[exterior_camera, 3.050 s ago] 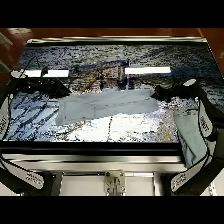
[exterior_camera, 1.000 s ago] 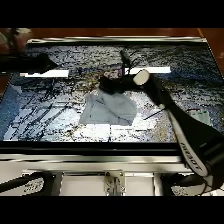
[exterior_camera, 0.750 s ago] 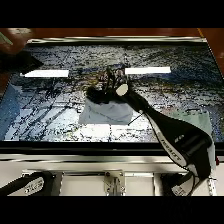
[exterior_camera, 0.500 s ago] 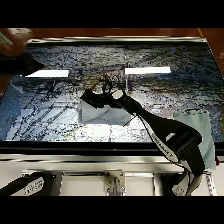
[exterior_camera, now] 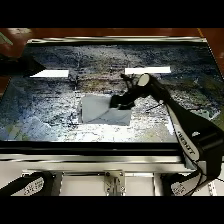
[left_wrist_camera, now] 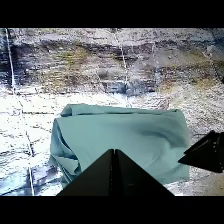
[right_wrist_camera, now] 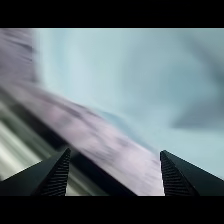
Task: Fold the shirts.
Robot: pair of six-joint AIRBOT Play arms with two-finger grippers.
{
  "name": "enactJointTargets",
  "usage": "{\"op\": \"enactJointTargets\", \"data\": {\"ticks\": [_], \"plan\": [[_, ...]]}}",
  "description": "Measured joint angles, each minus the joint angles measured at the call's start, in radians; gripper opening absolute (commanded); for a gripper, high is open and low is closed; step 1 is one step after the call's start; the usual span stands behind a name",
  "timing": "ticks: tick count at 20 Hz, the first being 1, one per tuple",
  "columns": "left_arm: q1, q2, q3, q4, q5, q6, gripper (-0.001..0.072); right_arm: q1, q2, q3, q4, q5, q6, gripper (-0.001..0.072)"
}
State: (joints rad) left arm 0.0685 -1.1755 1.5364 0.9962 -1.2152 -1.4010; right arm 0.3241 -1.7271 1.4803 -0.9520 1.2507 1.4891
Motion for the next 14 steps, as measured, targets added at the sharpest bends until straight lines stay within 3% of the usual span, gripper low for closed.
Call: {"op": "enactJointTargets", "data": {"ticks": [2, 5, 11, 12, 14], "plan": [[0.000, 0.000, 0.000, 0.003, 0.000, 0.000, 0.0035, -0.088, 0.014, -0.027, -0.086, 0.043, 0.026, 0.0677], [0.000, 0.000, 0.000, 0.005, -0.001, 0.000, 0.0034, -0.167, 0.017, -0.097, -0.083, 0.005, 0.034, 0.0677], [0.000, 0.000, 0.000, 0.006, -0.001, -0.001, 0.0034, -0.203, -0.081, -0.151, 0.087, -0.106, -0.029, 0.0676], [0.000, 0.000, 0.000, 0.006, -0.001, -0.002, 0.0034, -0.205, -0.099, -0.154, 0.135, -0.111, -0.042, 0.0651], [0.000, 0.000, 0.000, 0.006, -0.001, -0.002, 0.0034, -0.205, -0.134, -0.157, 0.220, -0.113, -0.069, 0.0386]]}}
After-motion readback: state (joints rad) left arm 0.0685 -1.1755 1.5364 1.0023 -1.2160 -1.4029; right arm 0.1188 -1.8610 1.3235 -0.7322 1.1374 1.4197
